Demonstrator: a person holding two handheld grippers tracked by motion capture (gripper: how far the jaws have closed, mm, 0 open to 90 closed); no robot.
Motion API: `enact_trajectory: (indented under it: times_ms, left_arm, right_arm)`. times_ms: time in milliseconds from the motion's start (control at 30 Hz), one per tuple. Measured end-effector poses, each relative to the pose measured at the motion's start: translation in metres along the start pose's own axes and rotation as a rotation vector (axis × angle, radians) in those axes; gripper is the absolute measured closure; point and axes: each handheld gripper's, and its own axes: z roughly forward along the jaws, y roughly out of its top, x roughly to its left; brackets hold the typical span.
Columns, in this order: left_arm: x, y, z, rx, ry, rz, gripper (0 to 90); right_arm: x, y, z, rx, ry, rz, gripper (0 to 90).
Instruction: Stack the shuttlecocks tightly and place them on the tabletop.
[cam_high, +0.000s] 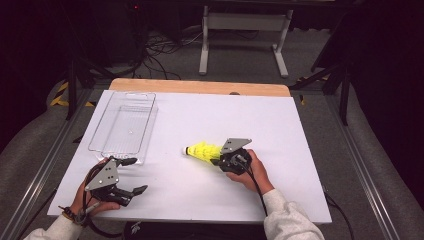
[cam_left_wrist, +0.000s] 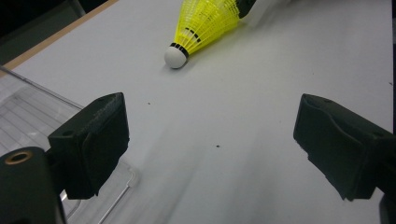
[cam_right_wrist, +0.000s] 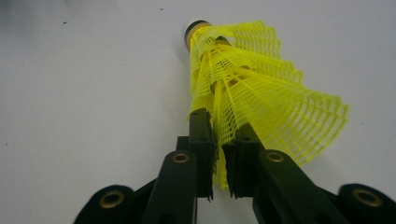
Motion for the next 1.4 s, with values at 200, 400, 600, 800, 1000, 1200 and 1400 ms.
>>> enact_trajectory:
  times_ms: [200, 400, 600, 800, 1000, 1200, 1400]
  left_arm:
    - [0.000, 0.000, 0.000, 0.001, 0.002, 0.002, 11.5]
    - [0.000, 0.000, -0.001, 0.000, 0.005, 0.002, 11.7]
    - [0.000, 0.000, -0.001, -0.001, 0.005, 0.002, 11.7]
    - [0.000, 0.001, 0.000, 0.002, 0.003, 0.004, 11.8]
    - [0.000, 0.000, 0.001, 0.004, -0.001, 0.003, 11.8]
    - [0.000, 0.000, 0.001, 0.003, -0.003, 0.001, 11.8]
    - [0.000, 0.000, 0.002, 0.007, -0.005, 0.000, 11.8]
  right_arm:
    - [0.000, -0.001, -0.001, 0.008, -0.024, 0.015, 65.8]
    - [0.002, -0.002, -0.006, -0.002, 0.006, 0.022, 51.0]
    - [0.009, -0.002, -0.008, 0.003, 0.046, 0.011, 42.5]
    - [0.015, 0.002, 0.007, 0.022, 0.038, -0.010, 41.2]
    - [0.021, 0.010, 0.018, 0.023, 0.018, -0.027, 44.7]
    - [0.019, 0.014, 0.024, 0.008, -0.003, -0.005, 47.7]
    - [0.016, 0.018, 0.031, -0.019, -0.019, 0.035, 54.6]
